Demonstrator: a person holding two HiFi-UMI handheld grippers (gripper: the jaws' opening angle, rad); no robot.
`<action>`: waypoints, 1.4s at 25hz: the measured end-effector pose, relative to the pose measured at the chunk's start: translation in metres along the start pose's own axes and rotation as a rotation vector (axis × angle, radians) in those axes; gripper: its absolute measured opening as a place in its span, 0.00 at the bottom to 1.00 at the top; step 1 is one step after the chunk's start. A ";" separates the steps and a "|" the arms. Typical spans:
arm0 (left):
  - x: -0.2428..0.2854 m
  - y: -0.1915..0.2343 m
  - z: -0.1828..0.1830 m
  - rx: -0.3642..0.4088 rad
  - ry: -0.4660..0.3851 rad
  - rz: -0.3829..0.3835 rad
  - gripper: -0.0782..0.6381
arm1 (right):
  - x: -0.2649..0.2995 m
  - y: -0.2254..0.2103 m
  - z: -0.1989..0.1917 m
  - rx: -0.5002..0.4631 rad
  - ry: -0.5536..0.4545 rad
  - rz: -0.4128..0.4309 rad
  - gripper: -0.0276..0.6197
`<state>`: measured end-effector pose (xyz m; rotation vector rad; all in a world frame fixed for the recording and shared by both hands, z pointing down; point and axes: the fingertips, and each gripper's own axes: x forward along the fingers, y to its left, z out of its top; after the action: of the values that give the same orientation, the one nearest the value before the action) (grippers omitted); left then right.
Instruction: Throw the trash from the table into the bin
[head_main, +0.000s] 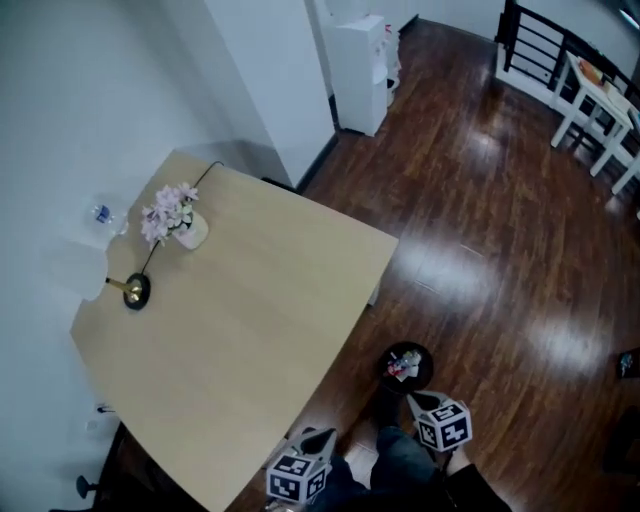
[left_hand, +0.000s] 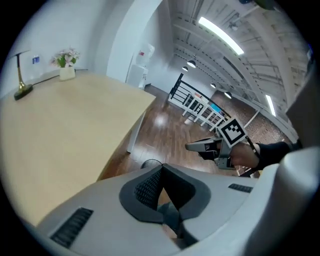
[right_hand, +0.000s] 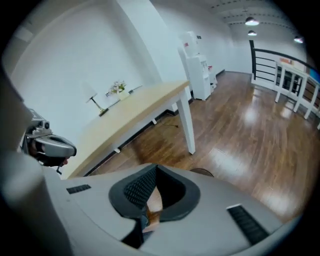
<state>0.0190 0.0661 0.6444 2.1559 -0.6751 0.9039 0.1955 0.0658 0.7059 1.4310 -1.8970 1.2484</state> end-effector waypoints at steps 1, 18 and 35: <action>-0.014 0.005 0.002 -0.001 -0.019 0.016 0.12 | -0.006 0.014 0.010 -0.023 -0.004 0.018 0.04; -0.236 0.131 -0.085 -0.376 -0.387 0.442 0.12 | 0.033 0.353 0.068 -0.702 0.063 0.471 0.04; -0.301 0.191 -0.150 -0.521 -0.502 0.576 0.11 | 0.081 0.465 0.035 -0.887 0.134 0.538 0.04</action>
<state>-0.3565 0.1181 0.5686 1.7247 -1.6381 0.3647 -0.2556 0.0184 0.5718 0.3843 -2.3564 0.4999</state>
